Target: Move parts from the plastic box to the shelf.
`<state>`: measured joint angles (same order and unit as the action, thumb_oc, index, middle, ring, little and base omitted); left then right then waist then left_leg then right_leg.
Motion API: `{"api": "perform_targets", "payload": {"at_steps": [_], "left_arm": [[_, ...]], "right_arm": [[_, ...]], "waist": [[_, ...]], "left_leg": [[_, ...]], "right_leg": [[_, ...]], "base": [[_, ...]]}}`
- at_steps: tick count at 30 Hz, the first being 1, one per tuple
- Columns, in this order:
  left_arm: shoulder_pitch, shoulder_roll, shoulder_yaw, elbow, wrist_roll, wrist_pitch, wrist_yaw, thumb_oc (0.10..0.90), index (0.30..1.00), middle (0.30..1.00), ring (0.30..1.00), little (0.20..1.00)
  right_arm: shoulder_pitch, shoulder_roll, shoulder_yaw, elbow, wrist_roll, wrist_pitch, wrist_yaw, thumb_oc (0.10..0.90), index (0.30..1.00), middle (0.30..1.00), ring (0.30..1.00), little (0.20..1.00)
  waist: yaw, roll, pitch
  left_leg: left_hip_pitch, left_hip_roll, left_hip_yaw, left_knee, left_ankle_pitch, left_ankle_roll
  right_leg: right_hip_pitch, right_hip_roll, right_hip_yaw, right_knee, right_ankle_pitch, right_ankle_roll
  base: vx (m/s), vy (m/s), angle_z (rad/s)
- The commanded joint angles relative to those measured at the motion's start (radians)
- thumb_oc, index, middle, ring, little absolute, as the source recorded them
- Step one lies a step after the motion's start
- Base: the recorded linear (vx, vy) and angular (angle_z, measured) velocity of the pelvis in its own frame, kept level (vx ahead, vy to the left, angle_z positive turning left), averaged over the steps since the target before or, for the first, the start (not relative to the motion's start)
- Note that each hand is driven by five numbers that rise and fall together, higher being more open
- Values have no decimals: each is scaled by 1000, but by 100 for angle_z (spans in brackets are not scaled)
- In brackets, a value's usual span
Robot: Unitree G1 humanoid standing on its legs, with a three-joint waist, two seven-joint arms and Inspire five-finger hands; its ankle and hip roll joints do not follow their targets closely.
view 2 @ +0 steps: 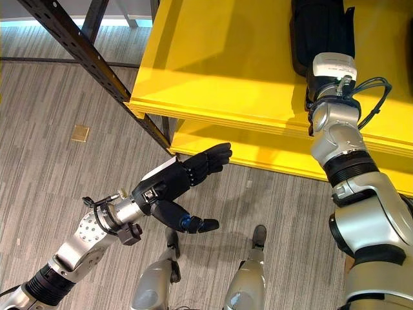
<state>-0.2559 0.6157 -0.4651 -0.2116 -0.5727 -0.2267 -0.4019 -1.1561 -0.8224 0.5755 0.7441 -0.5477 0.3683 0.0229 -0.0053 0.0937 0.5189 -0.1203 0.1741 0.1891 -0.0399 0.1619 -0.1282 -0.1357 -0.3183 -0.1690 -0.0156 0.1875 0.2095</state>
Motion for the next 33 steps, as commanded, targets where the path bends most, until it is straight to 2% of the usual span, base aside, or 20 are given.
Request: {"api": "perform_targets", "payload": {"at_steps": [1, 13, 14, 24, 33], "left_arm": [[13, 17, 63, -177, 6, -85, -8, 900, 1000, 1000, 1000, 1000], [25, 16, 89, -183, 3, -74, -14, 900, 1000, 1000, 1000, 1000], [26, 13, 91, -182, 8, -76, -14, 900, 1000, 1000, 1000, 1000], [25, 11, 97, -186, 10, -67, -17, 900, 1000, 1000, 1000, 1000], [33, 8, 108, -195, 12, -60, -21, 900, 1000, 1000, 1000, 1000]], "right_arm": [[-40, -54, 18, -90, -5, 14, -6, 900, 1000, 1000, 1000, 1000], [6, -62, -23, -188, -26, 61, 90, 900, 1000, 1000, 1000, 1000], [17, -55, -29, -205, -5, 85, 122, 900, 1000, 1000, 1000, 1000], [31, -48, -54, -187, -6, 95, 107, 900, 1000, 1000, 1000, 1000], [42, -53, -72, -204, -9, 109, 145, 900, 1000, 1000, 1000, 1000]], "waist": [[-3, -26, -52], [-13, -31, -56], [-14, -32, -54], [-13, -35, -51], [-14, -37, -50]], "left_leg": [[19, 13, -26, 108, -207, 56], [18, 11, -22, 109, -209, 56], [19, 11, -22, 110, -209, 56], [17, 12, -23, 116, -212, 59], [16, 11, -22, 115, -212, 58]], "right_leg": [[-83, 50, 95, 136, -153, -48], [-85, 53, 104, 135, -154, -48], [-85, 54, 105, 137, -154, -49], [-84, 57, 107, 137, -155, -51], [-84, 57, 106, 137, -155, -51]], "base": [[0, 0, 0], [0, 0, 0], [0, 0, 0], [0, 0, 0], [0, 0, 0]]}}
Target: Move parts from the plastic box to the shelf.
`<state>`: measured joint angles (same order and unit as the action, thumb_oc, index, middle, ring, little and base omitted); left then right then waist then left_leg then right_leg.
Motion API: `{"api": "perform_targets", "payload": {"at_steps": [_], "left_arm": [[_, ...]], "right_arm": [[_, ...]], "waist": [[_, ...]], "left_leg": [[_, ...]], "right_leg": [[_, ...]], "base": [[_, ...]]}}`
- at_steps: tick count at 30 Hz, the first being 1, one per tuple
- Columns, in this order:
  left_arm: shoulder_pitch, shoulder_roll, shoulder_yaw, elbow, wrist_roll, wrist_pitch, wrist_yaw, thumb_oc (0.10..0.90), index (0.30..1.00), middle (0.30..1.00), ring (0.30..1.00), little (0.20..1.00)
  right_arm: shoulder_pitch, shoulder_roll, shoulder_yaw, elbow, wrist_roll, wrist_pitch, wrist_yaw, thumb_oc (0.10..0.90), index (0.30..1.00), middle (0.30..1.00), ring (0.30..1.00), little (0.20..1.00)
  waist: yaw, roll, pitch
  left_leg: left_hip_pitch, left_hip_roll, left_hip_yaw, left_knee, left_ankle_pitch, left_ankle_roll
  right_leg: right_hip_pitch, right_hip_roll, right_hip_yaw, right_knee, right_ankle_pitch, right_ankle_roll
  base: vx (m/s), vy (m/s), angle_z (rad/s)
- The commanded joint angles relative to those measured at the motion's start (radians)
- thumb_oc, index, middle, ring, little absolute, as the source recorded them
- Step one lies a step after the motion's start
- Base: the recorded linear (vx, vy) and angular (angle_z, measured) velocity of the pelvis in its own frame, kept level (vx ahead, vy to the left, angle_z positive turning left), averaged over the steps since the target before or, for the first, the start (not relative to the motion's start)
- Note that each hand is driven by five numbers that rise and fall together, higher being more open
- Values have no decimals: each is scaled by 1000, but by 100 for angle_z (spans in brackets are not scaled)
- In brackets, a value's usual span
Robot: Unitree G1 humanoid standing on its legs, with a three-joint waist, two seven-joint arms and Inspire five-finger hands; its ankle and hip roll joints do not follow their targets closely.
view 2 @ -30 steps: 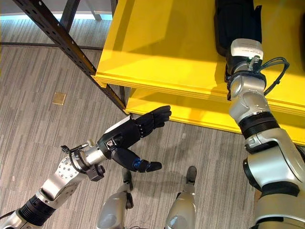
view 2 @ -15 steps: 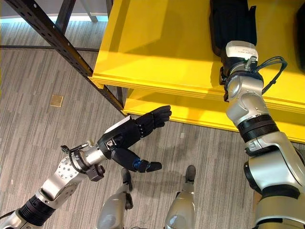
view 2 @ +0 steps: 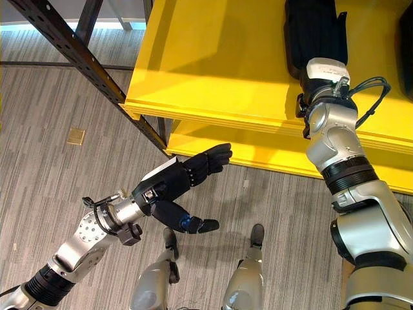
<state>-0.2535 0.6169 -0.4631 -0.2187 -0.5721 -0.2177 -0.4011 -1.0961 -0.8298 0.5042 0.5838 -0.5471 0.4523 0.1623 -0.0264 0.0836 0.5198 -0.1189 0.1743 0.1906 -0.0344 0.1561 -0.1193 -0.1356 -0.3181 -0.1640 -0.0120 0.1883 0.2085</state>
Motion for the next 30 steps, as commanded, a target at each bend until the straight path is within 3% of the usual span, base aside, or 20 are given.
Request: {"api": "perform_targets", "payload": {"at_steps": [1, 21, 25, 30], "left_arm": [[31, 7, 106, -188, 11, -69, -21, 900, 1000, 1000, 1000, 1000], [41, 6, 130, -194, 12, -61, -22, 900, 1000, 1000, 1000, 1000], [46, 7, 132, -197, 16, -64, -25, 900, 1000, 1000, 1000, 1000], [36, 6, 125, -195, 12, -60, -21, 900, 1000, 1000, 1000, 1000]], "right_arm": [[-18, -46, 0, -44, -10, 25, 6, 900, 1000, 1000, 1000, 1000], [61, -39, -48, -173, -12, 42, 93, 900, 1000, 1000, 1000, 1000], [75, -32, -57, -199, -11, 45, 68, 900, 1000, 1000, 1000, 1000], [59, -18, -76, -203, -11, -16, -122, 900, 1000, 1000, 1000, 1000]], "waist": [[7, -26, -51], [-9, -34, -50], [-9, -34, -51], [-8, -28, -53]], "left_leg": [[15, 11, -24, 110, -206, 50], [19, 11, -17, 110, -207, 53], [20, 10, -17, 109, -207, 54], [20, 8, -19, 108, -208, 57]], "right_leg": [[-84, 56, 101, 134, -156, -50], [-85, 63, 111, 135, -157, -53], [-84, 65, 113, 133, -156, -53], [-83, 65, 115, 131, -156, -54]], "base": [[0, 0, 0], [0, 0, 0], [0, 0, 0], [0, 0, 0]]}}
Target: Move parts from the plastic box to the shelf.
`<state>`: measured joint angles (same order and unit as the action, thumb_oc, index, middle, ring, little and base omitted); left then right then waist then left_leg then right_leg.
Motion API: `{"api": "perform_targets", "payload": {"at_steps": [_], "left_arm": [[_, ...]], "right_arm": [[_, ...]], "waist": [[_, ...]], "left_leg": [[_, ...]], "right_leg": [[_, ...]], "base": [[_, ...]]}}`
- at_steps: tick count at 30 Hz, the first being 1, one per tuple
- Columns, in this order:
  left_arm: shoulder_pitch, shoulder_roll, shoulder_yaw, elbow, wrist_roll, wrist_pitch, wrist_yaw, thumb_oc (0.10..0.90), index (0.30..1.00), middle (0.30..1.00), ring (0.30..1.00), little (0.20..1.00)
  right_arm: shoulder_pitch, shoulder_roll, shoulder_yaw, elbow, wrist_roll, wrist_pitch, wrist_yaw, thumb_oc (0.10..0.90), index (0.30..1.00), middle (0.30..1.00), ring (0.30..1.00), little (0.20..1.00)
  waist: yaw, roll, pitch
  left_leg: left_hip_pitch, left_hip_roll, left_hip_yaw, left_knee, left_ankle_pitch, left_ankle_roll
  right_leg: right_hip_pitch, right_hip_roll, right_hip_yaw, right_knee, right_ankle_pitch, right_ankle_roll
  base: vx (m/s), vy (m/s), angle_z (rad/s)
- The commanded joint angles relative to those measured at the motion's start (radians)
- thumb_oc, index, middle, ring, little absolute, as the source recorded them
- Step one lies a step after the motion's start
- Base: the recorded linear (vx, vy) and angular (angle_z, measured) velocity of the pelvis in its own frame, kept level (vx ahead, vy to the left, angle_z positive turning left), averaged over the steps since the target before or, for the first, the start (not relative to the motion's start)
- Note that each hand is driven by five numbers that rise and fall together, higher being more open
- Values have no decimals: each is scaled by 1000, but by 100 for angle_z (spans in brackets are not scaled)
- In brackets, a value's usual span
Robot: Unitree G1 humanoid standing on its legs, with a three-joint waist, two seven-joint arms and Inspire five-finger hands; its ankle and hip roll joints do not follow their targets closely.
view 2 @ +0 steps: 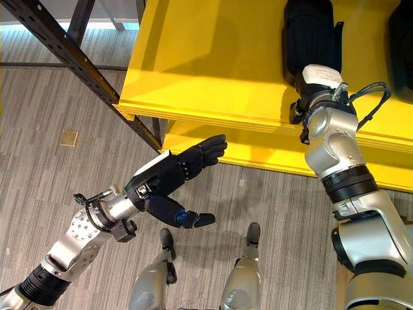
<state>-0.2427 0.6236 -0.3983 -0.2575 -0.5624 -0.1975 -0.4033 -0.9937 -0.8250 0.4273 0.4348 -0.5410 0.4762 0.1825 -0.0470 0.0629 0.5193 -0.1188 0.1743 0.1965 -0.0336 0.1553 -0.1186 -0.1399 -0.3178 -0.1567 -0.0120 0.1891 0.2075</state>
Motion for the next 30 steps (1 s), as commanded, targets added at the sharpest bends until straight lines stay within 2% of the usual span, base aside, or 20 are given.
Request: {"api": "perform_targets", "payload": {"at_steps": [1, 6, 13, 20, 25, 30], "left_arm": [[21, -4, 53, -155, 6, -82, -14, 900, 1000, 1000, 1000, 1000], [15, -7, 37, -155, -1, -89, -7, 900, 1000, 1000, 1000, 1000], [12, -7, 19, -156, -7, -104, 2, 900, 1000, 1000, 1000, 1000], [7, -3, 7, -149, -22, -113, 10, 900, 1000, 1000, 1000, 1000], [5, -2, -2, -145, -20, -120, 16, 900, 1000, 1000, 1000, 1000], [9, -5, 4, -152, -18, -119, 26, 900, 1000, 1000, 1000, 1000]], "right_arm": [[-57, -16, -8, -55, -39, -52, -187, 900, 1000, 1000, 1000, 1000], [-91, -17, -15, -31, -87, -96, -299, 900, 1000, 1000, 1000, 1000], [-113, -34, -9, -16, -125, -93, -345, 900, 1000, 1000, 1000, 1000], [-135, -46, 6, 37, -117, -118, -383, 900, 1000, 1000, 1000, 1000], [-149, -52, 21, 48, -93, -163, -433, 900, 1000, 1000, 1000, 1000], [-117, -57, 5, -35, -79, -202, -435, 900, 1000, 1000, 1000, 1000]], "waist": [[14, -4, -54], [20, 11, -58], [19, 28, -63], [21, 38, -68], [21, 40, -69], [11, 42, -71]], "left_leg": [[20, 7, -27, 109, -209, 57], [16, 0, -33, 112, -212, 57], [19, -7, -34, 108, -213, 57], [23, -9, -36, 103, -212, 55], [25, -7, -35, 100, -209, 53], [29, -8, -32, 98, -209, 53]], "right_leg": [[-78, 64, 108, 130, -157, -54], [-75, 60, 106, 127, -159, -54], [-76, 53, 109, 125, -158, -50], [-76, 49, 107, 127, -161, -49], [-77, 48, 104, 128, -160, -49], [-78, 47, 109, 127, -160, -47]], "base": [[0, 0, 0], [8, 23, -5], [3, 15, 0], [0, 0, 0], [0, 0, 0], [0, 0, 0]]}}
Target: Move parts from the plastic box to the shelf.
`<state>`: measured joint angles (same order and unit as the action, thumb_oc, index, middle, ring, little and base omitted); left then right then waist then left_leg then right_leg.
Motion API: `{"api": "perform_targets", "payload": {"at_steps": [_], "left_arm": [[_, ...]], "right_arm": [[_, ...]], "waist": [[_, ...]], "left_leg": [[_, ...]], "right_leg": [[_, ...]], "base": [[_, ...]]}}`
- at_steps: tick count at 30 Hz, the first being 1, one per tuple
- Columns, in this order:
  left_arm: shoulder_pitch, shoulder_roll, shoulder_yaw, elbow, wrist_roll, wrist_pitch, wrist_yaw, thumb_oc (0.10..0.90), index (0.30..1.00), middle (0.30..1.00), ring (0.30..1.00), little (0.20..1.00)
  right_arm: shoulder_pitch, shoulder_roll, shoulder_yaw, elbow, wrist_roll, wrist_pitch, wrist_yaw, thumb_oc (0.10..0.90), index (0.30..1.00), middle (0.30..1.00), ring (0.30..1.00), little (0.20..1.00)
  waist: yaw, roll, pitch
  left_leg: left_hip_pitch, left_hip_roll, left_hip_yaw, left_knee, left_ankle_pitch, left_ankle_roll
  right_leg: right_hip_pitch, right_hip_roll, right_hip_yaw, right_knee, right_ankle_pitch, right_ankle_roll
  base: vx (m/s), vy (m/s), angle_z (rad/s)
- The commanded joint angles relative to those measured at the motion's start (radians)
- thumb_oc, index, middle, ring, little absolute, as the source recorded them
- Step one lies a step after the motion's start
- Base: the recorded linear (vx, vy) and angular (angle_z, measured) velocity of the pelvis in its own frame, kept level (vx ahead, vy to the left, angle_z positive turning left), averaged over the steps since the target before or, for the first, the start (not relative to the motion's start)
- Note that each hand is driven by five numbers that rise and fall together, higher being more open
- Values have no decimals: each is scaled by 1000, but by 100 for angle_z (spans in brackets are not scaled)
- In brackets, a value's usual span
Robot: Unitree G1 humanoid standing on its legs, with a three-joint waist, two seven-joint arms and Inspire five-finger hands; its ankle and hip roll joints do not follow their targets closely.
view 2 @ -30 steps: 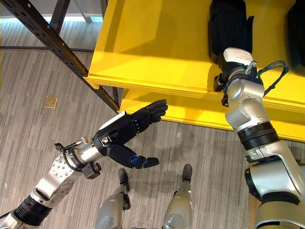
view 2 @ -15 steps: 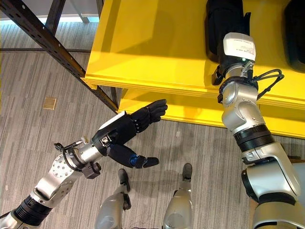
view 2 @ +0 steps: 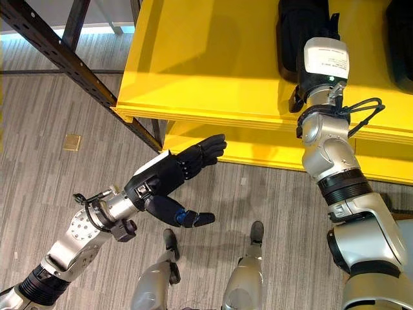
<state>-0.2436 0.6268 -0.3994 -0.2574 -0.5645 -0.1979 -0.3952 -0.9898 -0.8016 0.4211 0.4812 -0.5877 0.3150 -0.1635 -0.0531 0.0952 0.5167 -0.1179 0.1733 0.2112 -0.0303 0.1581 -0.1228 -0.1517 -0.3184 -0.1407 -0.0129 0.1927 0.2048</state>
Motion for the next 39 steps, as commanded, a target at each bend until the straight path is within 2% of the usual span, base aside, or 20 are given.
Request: {"api": "perform_targets", "payload": {"at_steps": [1, 7, 10, 17, 23, 28, 33, 37, 39], "left_arm": [[10, -8, 6, -152, -18, -118, 20, 900, 1000, 1000, 1000, 1000], [26, -8, 19, -161, -15, -124, 40, 900, 1000, 1000, 1000, 1000], [37, -4, 28, -167, -18, -127, 48, 900, 1000, 1000, 1000, 1000], [57, -1, 56, -182, -13, -134, 73, 900, 1000, 1000, 1000, 1000], [72, -4, 64, -190, -4, -145, 103, 900, 1000, 1000, 1000, 1000], [96, -3, 75, -205, 10, -162, 119, 900, 1000, 1000, 1000, 1000], [119, -8, 83, -215, 27, -182, 150, 900, 1000, 1000, 1000, 1000], [160, -20, 108, -221, 55, -222, 224, 900, 1000, 1000, 1000, 1000], [174, -24, 117, -219, 54, -236, 256, 900, 1000, 1000, 1000, 1000]], "right_arm": [[-116, -83, 9, -99, -30, -44, -90, 900, 1000, 1000, 1000, 1000], [-39, -88, -35, -250, -51, -82, -102, 900, 1000, 1000, 1000, 1000], [7, -96, -67, -349, -94, -141, -109, 900, 1000, 1000, 1000, 1000], [129, -101, -134, -556, -73, -142, -52, 900, 1000, 1000, 1000, 1000], [224, -110, -185, -724, -112, -169, -34, 900, 1000, 1000, 1000, 1000], [296, -115, -237, -824, -133, -187, -80, 900, 1000, 1000, 1000, 1000], [383, -104, -289, -916, -41, -196, -127, 900, 1000, 1000, 1000, 1000], [514, -75, -376, -972, 10, -278, -267, 900, 1000, 1000, 1000, 1000], [566, -62, -411, -990, 22, -292, -310, 900, 1000, 1000, 1000, 1000]], "waist": [[15, 10, -69], [-3, 11, -70], [-14, 11, -70], [-42, 8, -61], [-66, 8, -54], [-80, 4, -56], [-96, 0, -65], [-120, -4, -84], [-126, -7, -93]], "left_leg": [[29, -7, -46, 94, -212, 57], [36, -9, -39, 87, -213, 59], [37, -11, -38, 89, -214, 60], [37, -11, -26, 86, -216, 61], [47, -9, -10, 75, -216, 61], [57, -8, 2, 65, -217, 62], [73, -6, 15, 54, -217, 62], [99, -5, 33, 42, -220, 63], [109, -4, 37, 40, -222, 63]], "right_leg": [[-66, 47, 94, 128, -164, -44], [-70, 48, 105, 127, -162, -42], [-72, 49, 113, 127, -162, -41], [-83, 51, 130, 128, -160, -38], [-88, 55, 143, 125, -158, -38], [-88, 59, 150, 118, -153, -38], [-82, 64, 155, 106, -149, -39], [-68, 71, 164, 90, -143, -42], [-62, 73, 168, 84, -140, -42]], "base": [[0, 0, 0], [7, 28, -1], [10, 21, -2], [-7, 26, -4], [-6, 42, -7], [-12, 36, -9], [-9, 57, -2], [-5, 128, -10], [-7, 120, -13]]}}
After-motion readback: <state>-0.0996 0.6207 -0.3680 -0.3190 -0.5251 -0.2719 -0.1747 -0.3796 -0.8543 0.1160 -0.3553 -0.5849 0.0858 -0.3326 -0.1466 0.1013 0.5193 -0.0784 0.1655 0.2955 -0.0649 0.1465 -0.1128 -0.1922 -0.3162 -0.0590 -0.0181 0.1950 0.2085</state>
